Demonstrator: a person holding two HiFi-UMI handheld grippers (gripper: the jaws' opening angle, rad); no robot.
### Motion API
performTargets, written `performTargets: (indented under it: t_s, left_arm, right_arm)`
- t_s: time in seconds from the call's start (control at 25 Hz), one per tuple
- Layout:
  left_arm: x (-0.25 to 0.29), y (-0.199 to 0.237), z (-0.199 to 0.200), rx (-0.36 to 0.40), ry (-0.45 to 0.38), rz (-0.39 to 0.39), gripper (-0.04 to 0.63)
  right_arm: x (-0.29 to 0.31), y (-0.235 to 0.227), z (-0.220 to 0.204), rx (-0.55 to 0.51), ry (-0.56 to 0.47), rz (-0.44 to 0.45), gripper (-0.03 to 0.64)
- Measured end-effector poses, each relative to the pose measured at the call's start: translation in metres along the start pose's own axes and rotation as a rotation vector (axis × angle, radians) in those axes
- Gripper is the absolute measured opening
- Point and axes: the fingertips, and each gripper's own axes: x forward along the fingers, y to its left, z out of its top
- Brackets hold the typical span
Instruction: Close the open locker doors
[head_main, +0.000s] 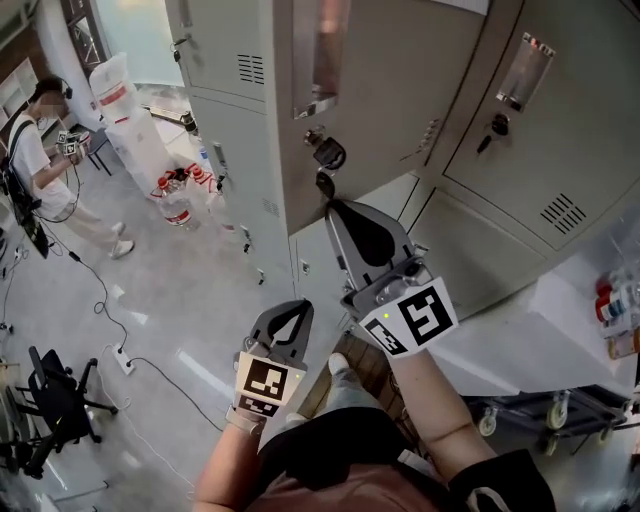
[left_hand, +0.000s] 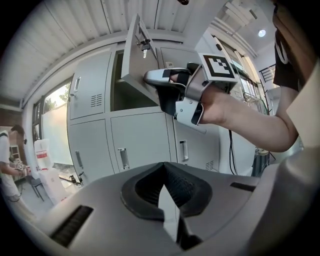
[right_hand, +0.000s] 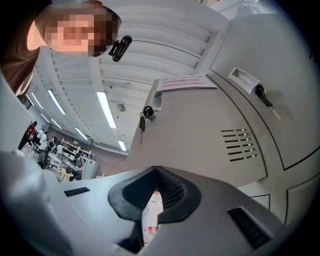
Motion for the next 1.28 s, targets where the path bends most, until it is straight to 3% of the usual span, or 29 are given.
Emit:
performTargets:
  t_s: [0.68, 1.28]
  left_arm:
    - [0.072, 0.094, -0.014, -0.043, 0.062, 0.173, 0.018]
    - [0.093, 0.136, -0.014, -0.057, 0.086, 0.267, 0.018]
  right_arm:
    - [0.091, -0.047, -0.040, 0.148, -0.053, 0.157, 0.029]
    - [0.134, -0.083, -0.046, 0.237, -0.092, 0.150, 0.031]
